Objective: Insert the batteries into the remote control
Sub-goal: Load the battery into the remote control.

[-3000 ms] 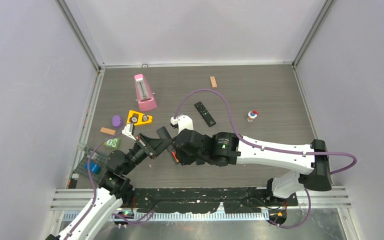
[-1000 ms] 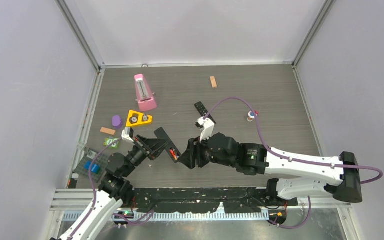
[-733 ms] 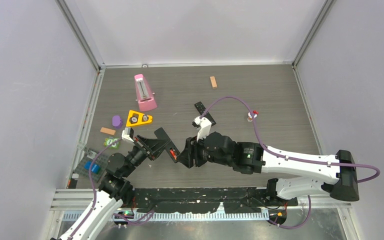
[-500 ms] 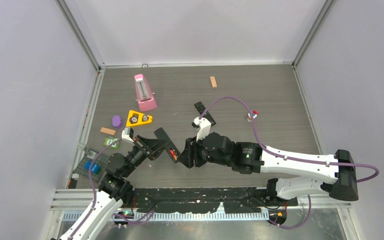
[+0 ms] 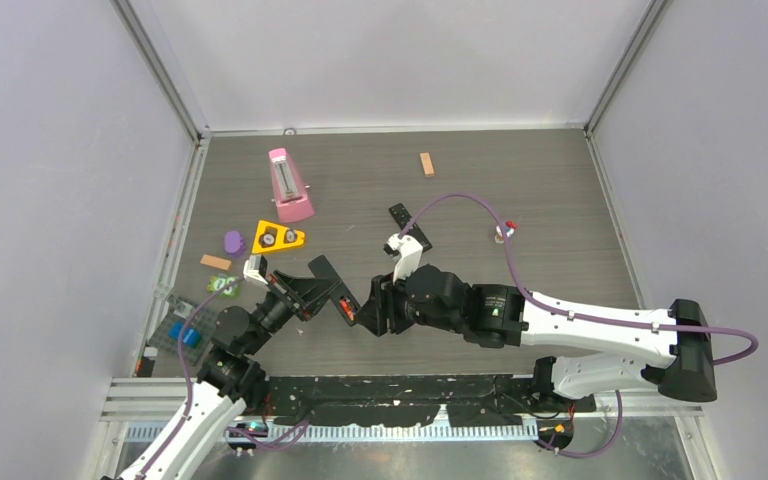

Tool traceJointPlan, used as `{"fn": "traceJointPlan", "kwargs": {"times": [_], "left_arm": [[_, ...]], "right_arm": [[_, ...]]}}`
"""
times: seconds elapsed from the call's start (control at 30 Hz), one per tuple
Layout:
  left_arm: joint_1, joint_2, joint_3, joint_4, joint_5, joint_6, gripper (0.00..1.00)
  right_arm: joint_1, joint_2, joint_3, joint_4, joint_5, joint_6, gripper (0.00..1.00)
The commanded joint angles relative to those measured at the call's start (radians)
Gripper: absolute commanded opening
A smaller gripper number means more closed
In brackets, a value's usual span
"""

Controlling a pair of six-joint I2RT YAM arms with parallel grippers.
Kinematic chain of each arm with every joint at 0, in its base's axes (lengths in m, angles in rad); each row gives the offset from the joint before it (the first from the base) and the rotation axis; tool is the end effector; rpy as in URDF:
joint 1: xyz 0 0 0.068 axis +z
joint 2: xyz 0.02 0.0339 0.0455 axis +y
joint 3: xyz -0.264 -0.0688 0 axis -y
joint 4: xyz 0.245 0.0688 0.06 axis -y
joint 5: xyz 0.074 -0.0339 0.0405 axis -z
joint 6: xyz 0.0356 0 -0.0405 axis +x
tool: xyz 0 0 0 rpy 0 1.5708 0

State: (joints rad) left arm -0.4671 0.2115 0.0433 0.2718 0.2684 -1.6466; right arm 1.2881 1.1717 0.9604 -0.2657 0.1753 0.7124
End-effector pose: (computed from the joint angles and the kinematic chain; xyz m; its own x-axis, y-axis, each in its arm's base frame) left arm 0.1040 -0.0630 0.1983 -0.6748 -0.7365 0.0480 0.0414 -0.1026 -0.9939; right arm 0.0803 0.2541 0.3140 -0.6868 -0.0569 -0.7247 -0.5992 0.6087 0.5201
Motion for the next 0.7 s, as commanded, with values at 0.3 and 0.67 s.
{"fn": "traceJointPlan", "kwargs": {"times": [0.3, 0.67], "left_arm": [[-0.002, -0.012, 0.006, 0.034, -0.004, -0.012, 0.0], [-0.002, -0.024, 0.005, 0.029, -0.002, -0.013, 0.0]], "right_arm": [[0.0, -0.014, 0.025, 0.014, 0.062, 0.029, 0.46], [-0.001, 0.003, 0.034, 0.024, 0.038, 0.024, 0.47]]}}
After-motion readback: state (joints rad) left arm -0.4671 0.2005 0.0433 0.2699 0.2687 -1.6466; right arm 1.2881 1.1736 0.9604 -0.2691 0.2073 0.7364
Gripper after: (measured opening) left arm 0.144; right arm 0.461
